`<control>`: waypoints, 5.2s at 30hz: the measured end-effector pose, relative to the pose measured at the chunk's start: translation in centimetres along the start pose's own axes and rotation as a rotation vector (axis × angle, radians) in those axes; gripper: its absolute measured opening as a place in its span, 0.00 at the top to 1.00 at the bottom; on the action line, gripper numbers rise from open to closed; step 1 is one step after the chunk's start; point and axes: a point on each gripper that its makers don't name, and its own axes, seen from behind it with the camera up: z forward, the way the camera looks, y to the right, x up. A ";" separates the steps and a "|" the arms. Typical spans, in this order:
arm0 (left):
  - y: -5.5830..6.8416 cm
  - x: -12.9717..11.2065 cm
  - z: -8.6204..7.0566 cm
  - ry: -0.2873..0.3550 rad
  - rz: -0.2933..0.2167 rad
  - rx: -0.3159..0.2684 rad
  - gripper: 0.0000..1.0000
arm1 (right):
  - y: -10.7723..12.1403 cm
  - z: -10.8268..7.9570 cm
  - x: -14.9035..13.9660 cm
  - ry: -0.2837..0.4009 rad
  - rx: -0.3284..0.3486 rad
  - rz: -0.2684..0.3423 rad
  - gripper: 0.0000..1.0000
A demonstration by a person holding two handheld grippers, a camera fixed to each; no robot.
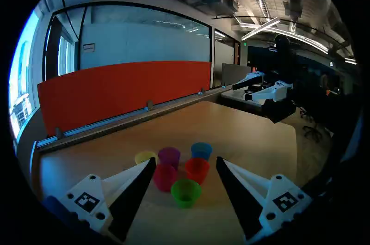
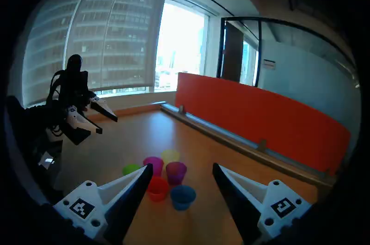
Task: Pour water
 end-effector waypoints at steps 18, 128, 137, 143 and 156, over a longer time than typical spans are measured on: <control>-0.2 -6.3 2.7 -0.148 0.012 -0.026 0.03 | 1.1 3.2 -5.2 -0.090 0.037 0.005 0.00; -1.1 -13.0 9.6 -0.290 0.078 -0.056 0.15 | 1.3 10.7 -17.3 -0.304 0.123 0.014 0.00; -1.4 -12.9 9.1 -0.289 0.064 -0.044 0.15 | 0.8 11.6 -19.0 -0.335 0.136 0.003 0.00; -1.4 -12.9 8.8 -0.290 0.069 -0.042 0.15 | 0.7 12.6 -19.6 -0.343 0.139 -0.008 0.00; -1.9 -13.5 8.6 -0.297 0.068 -0.035 0.15 | 0.8 14.8 -20.4 -0.340 0.136 0.006 0.00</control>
